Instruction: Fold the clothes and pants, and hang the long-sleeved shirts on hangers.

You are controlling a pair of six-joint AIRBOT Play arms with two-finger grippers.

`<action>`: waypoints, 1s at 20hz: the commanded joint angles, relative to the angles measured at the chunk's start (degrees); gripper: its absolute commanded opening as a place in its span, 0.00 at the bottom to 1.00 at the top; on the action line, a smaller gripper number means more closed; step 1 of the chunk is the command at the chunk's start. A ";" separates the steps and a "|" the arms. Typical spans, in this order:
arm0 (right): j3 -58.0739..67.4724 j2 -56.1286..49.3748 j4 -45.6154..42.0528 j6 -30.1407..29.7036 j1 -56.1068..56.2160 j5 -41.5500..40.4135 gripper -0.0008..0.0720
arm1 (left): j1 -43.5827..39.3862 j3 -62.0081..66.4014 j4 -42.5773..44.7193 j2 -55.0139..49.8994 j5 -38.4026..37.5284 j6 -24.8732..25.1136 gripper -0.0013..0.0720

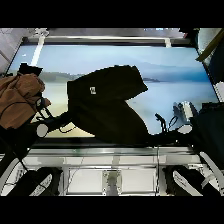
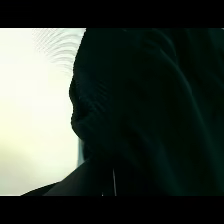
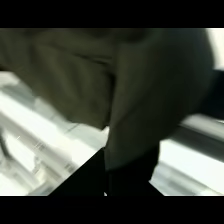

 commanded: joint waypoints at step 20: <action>70.27 -39.71 1.11 8.87 9.16 -18.93 0.02 | 3.69 36.41 22.97 -19.67 -31.04 10.97 0.04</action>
